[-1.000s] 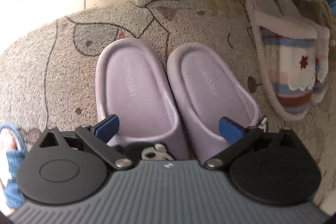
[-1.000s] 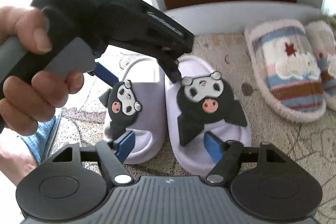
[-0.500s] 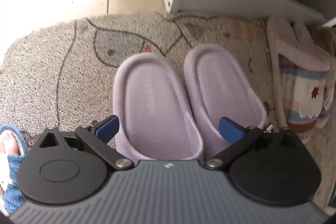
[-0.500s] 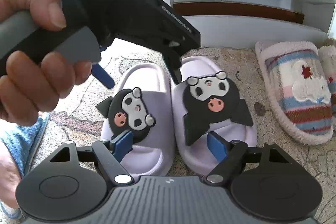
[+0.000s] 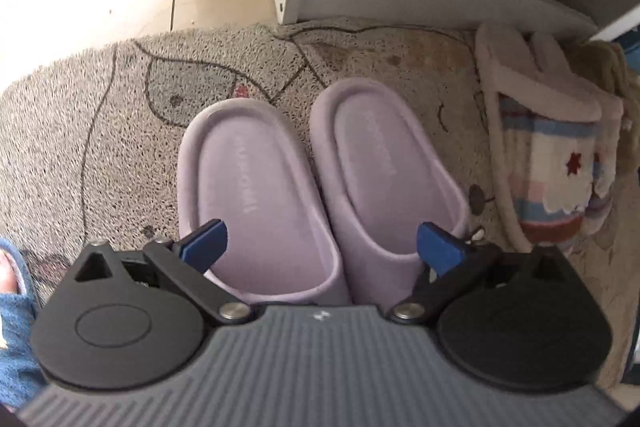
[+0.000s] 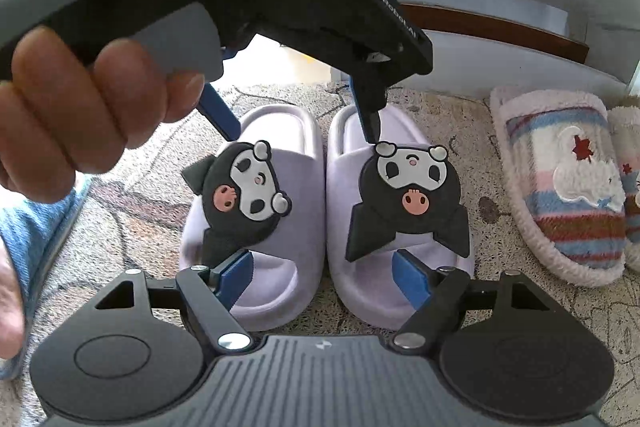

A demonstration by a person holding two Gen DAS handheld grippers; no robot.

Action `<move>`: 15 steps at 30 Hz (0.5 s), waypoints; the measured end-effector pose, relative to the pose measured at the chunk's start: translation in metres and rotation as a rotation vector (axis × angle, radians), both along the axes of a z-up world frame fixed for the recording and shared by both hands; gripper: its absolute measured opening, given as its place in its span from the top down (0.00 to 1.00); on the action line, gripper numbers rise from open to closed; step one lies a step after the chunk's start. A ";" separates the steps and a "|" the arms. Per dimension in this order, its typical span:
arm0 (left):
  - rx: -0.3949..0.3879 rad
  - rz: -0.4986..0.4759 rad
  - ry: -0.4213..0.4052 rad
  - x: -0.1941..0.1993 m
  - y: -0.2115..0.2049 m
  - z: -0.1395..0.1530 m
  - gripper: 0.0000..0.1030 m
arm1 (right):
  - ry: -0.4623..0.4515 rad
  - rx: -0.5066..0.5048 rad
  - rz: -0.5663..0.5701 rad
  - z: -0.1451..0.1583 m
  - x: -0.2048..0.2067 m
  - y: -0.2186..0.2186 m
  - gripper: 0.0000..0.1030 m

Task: Organize scattered shoes
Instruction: 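Position the open left tool over the heels of the lilac Kuromi slides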

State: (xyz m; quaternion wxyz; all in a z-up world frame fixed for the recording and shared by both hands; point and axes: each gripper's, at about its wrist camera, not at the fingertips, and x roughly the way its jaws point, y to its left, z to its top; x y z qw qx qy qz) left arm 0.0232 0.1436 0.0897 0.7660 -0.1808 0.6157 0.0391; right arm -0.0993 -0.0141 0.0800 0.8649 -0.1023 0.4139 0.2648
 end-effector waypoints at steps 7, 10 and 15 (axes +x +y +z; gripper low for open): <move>-0.007 0.039 0.038 0.006 0.001 -0.017 0.00 | -0.027 0.011 0.000 -0.010 -0.003 0.001 0.23; -0.005 0.061 0.052 0.006 -0.002 -0.022 0.00 | -0.045 0.000 -0.003 -0.014 -0.005 0.007 0.24; -0.011 0.059 0.042 0.007 -0.008 -0.024 0.01 | -0.053 0.016 -0.049 -0.017 -0.006 0.010 0.33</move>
